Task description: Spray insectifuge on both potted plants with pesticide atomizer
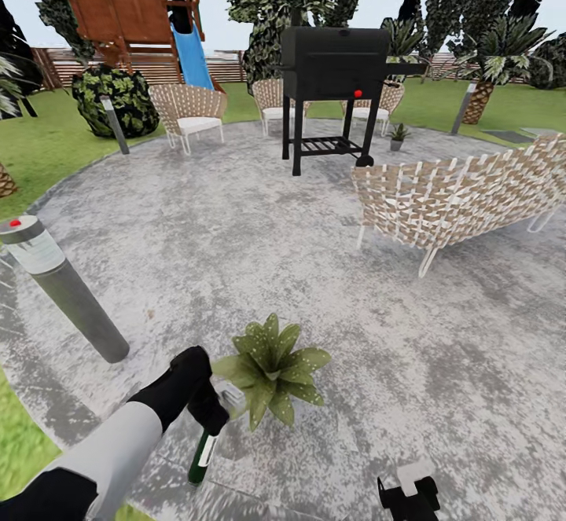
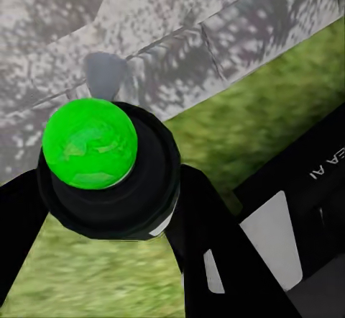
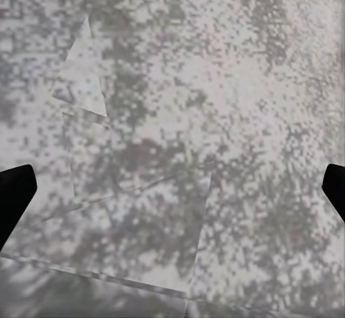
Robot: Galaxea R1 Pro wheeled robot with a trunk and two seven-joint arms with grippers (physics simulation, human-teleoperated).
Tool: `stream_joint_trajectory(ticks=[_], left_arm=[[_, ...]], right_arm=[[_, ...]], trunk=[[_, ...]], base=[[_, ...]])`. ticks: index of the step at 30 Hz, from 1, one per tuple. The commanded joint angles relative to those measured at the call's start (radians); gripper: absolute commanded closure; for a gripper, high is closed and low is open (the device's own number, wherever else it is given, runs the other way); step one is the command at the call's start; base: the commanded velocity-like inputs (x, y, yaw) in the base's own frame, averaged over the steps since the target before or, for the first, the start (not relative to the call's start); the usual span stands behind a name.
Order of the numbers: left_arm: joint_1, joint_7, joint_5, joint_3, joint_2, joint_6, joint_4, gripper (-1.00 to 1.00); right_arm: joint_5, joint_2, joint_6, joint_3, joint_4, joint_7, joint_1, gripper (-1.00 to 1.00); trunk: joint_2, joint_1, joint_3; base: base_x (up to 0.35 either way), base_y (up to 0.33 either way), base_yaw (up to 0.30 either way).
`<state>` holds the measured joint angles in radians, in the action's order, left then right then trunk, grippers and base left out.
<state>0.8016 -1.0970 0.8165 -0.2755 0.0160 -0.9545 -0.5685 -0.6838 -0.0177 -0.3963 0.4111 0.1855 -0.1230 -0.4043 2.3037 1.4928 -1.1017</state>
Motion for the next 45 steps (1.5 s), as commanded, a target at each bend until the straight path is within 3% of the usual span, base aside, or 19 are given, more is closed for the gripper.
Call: stream_joint_trajectory(ticks=[1,4,8,11,17,26,37,45], left_arm=[[0.007,-0.011,0.01,0.0,-0.001,-0.003,0.001,1.0],[0.021,-0.011,0.011,-0.001,-0.006,0.003,0.012,1.0],[0.011,-0.011,0.012,-0.003,-0.045,0.006,0.015,1.0],[0.008,-0.009,0.012,-0.004,-0.053,0.009,0.016,1.0],[0.012,-0.01,0.011,0.0,-0.035,0.01,0.013,1.0],[0.009,-0.009,0.013,0.001,-0.035,0.008,0.015,1.0],[0.006,-0.008,0.012,-0.001,-0.04,0.007,0.017,1.0],[-0.065,0.001,0.016,-0.001,-0.044,0.009,0.016,1.0]], right_arm=[[-0.011,0.0,-0.004,0.006,-0.002,-0.004,-0.001,-1.0],[-0.011,0.0,-0.004,0.006,-0.002,-0.004,-0.001,-1.0],[-0.011,0.0,-0.004,0.006,-0.001,-0.004,-0.001,-1.0],[-0.011,-0.001,-0.004,0.006,-0.001,-0.004,-0.001,-1.0],[-0.011,-0.001,-0.004,0.006,-0.001,-0.004,-0.001,-1.0],[-0.011,0.0,-0.004,0.006,-0.001,-0.004,-0.001,-1.0],[-0.011,-0.001,-0.004,0.007,-0.001,-0.004,-0.001,-1.0],[-0.011,-0.001,-0.004,0.008,-0.001,-0.004,-0.001,-1.0]], trunk=[[0.0,0.0,-0.001],[0.0,0.0,-0.001],[0.0,0.0,-0.001],[0.0,0.0,-0.001],[0.0,0.0,-0.001],[0.0,0.0,-0.001],[0.0,0.0,-0.001],[0.0,0.0,-0.001]], base=[[0.0,0.003,-0.007],[0.0,0.001,-0.001],[0.0,0.0,0.0],[0.0,0.0,0.0],[0.0,0.0,-0.085],[-0.086,0.166,-0.258],[0.098,0.271,-0.028],[0.007,0.011,-0.251]])
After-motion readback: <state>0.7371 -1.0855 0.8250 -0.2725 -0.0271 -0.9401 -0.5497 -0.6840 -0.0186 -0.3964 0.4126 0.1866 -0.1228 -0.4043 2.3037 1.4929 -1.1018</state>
